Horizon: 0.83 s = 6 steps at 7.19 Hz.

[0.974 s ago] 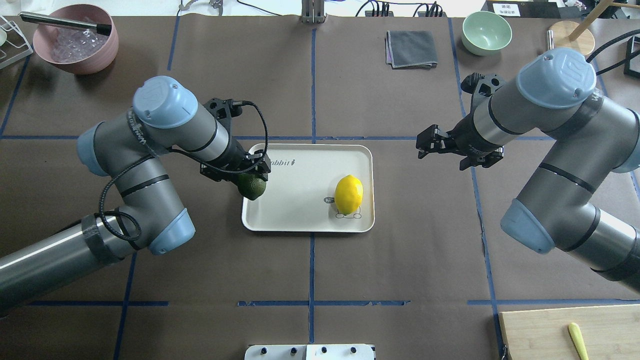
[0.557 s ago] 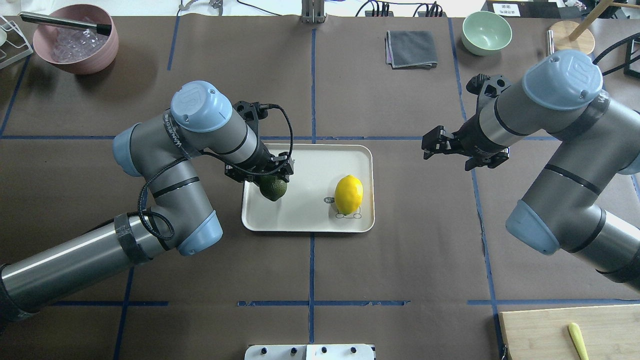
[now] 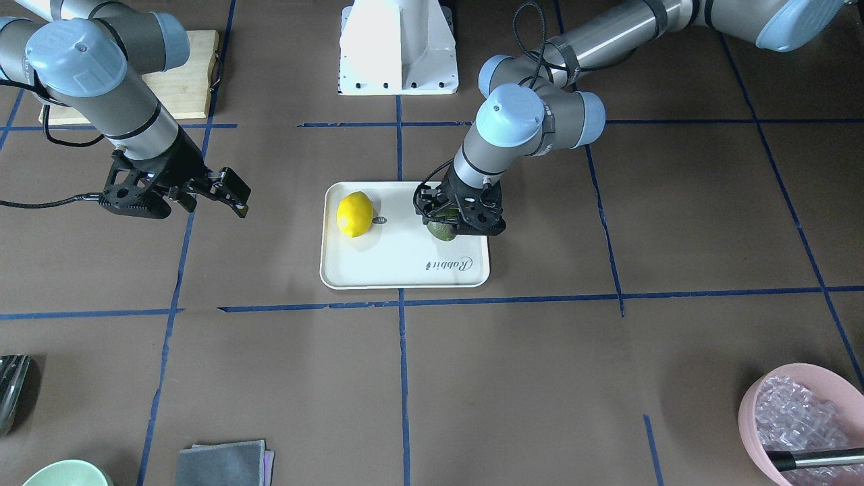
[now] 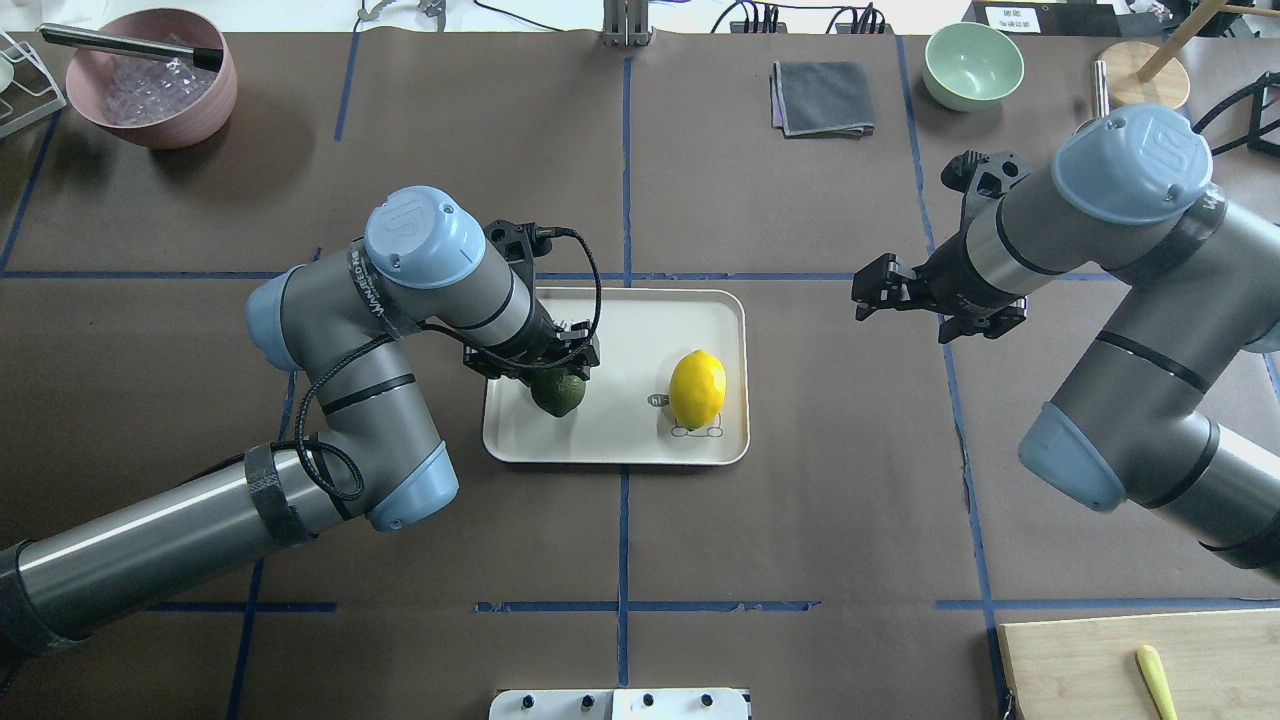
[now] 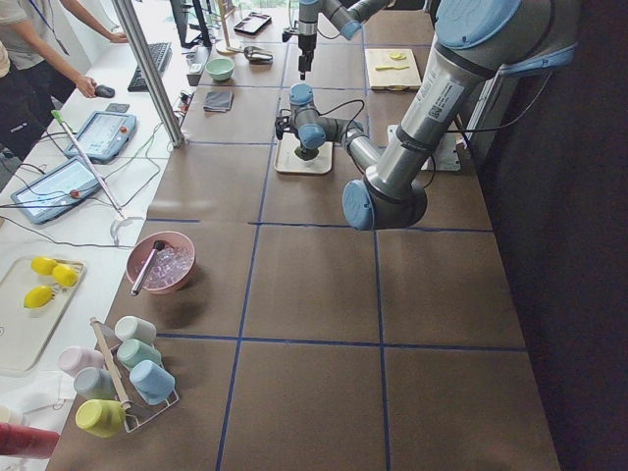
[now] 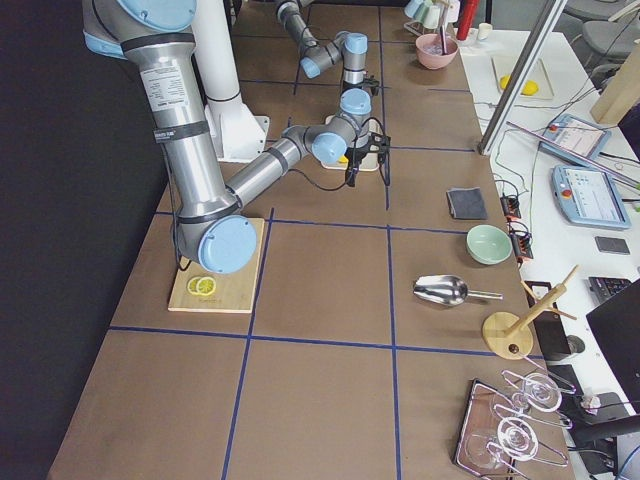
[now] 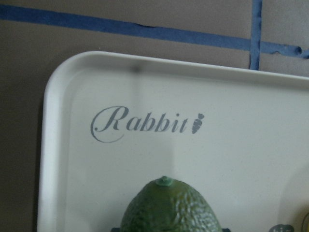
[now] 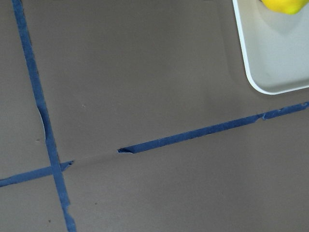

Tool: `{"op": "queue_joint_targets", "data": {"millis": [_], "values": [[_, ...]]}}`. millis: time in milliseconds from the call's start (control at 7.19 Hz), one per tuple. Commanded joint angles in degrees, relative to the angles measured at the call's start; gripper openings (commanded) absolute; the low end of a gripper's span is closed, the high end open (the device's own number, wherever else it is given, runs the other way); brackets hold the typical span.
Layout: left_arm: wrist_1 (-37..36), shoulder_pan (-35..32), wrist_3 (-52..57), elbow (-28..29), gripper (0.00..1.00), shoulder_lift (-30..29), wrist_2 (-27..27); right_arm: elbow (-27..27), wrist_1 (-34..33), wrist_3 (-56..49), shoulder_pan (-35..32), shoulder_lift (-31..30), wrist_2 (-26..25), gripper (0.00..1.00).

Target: Place all lemons on tray

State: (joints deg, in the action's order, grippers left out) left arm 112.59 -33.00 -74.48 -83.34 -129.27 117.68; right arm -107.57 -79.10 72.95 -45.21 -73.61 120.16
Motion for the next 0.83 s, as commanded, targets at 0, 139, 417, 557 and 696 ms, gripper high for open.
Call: {"op": "queue_joint_targets", "data": {"millis": [0,139,417,557,696], "values": [[-0.09,-0.57,-0.05,-0.68,1.0,0.16,-0.08,0.0,0.0,0.0,-0.48,-0.22,-0.02,1.0],[-0.09,-1.45,-0.05,-1.21,1.0,0.16,-0.08,0.0,0.0,-0.17,-1.01,-0.39,-0.02,1.0],[-1.22,-4.43,0.21,-6.71,1.0,3.82,0.26,-0.7,-0.17,-3.93,-3.55,-1.88,0.68,1.0],[-3.67,-6.71,1.78,-10.93,1.0,7.68,0.62,-1.93,-0.26,-7.87,-5.22,-4.33,0.77,1.0],[-4.48,-8.82,7.54,-14.62,1.0,11.46,1.66,-2.81,-0.35,-13.74,-7.06,-7.4,0.77,1.0]]}}
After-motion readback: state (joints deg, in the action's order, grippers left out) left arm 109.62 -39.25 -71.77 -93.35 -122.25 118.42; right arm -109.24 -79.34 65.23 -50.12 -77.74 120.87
